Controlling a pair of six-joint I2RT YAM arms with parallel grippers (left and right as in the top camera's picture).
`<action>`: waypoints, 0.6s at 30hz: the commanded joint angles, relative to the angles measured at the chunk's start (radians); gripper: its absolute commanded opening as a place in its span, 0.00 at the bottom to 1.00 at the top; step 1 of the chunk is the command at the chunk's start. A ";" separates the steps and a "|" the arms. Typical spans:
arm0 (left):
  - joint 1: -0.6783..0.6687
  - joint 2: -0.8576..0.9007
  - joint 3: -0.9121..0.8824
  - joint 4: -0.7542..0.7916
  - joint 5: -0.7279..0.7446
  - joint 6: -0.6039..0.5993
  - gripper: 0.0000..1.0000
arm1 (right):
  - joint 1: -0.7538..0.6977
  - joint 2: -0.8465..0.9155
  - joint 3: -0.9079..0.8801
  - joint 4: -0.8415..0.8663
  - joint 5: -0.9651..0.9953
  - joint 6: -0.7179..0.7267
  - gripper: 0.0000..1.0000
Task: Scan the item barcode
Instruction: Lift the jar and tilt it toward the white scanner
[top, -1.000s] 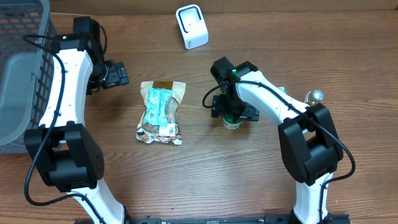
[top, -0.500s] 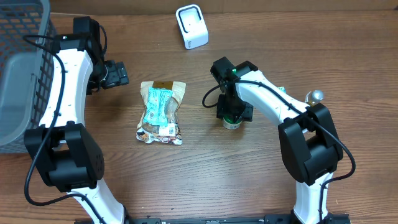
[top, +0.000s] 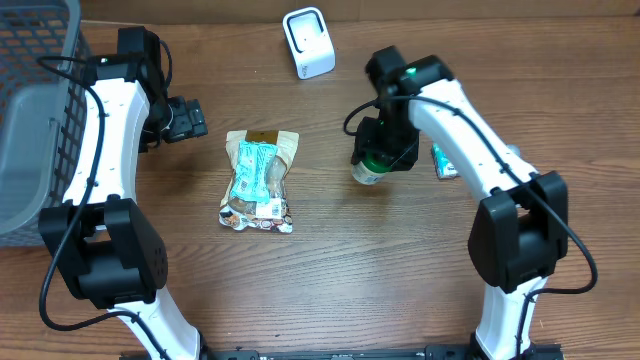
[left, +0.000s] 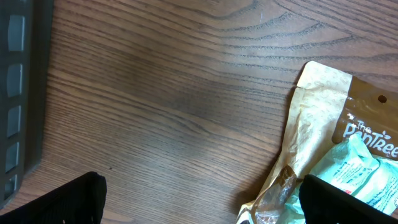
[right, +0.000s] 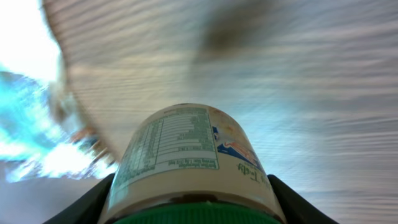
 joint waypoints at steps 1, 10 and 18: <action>-0.007 -0.010 0.015 0.002 -0.006 0.011 0.99 | -0.043 -0.041 0.025 -0.045 -0.359 -0.095 0.28; -0.007 -0.010 0.015 0.002 -0.006 0.011 1.00 | -0.062 -0.041 0.025 -0.219 -0.569 -0.095 0.20; -0.007 -0.010 0.015 0.002 -0.006 0.011 1.00 | -0.062 -0.041 0.025 -0.290 -0.665 -0.095 0.11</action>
